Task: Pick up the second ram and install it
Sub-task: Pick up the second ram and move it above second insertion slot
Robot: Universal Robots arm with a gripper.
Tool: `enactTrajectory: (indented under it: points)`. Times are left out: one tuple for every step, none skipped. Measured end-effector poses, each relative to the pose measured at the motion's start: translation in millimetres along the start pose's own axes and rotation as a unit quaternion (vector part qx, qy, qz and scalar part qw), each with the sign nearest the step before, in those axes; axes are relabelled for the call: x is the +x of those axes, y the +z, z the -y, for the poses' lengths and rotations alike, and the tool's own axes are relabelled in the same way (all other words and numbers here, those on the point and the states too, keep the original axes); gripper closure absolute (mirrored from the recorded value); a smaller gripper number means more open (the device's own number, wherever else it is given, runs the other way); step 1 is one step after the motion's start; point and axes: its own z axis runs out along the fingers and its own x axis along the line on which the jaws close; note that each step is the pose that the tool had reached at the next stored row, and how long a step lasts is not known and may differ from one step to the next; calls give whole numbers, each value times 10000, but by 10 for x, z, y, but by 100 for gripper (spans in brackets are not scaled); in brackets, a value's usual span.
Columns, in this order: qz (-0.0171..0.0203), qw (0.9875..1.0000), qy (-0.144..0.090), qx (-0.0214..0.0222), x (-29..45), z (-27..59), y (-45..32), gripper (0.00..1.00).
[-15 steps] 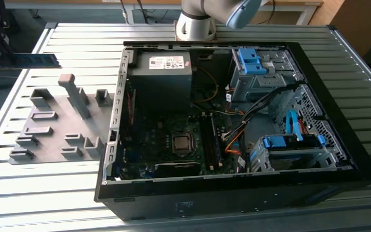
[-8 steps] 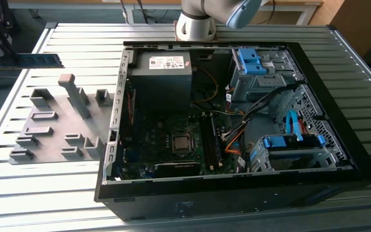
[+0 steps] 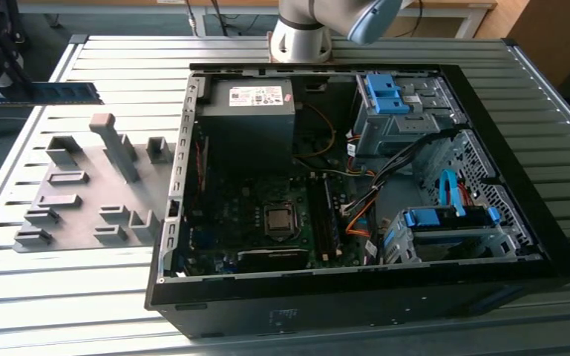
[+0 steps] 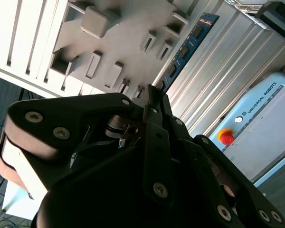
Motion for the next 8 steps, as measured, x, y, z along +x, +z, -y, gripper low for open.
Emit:
enactTrajectory:
  points:
    - [0,10000,0,0,0,7,0,86]
    - [0,10000,0,0,0,13,0,86]
    - [0,10000,0,0,0,20,0,86]
    - [0,10000,0,0,-1,27,0,86]
    - [0,10000,0,0,-1,35,0,86]
    - [0,10000,0,0,-1,44,0,86]
    - [0,10000,0,0,-2,54,0,86]
    - [0,10000,0,0,-2,64,-1,86]
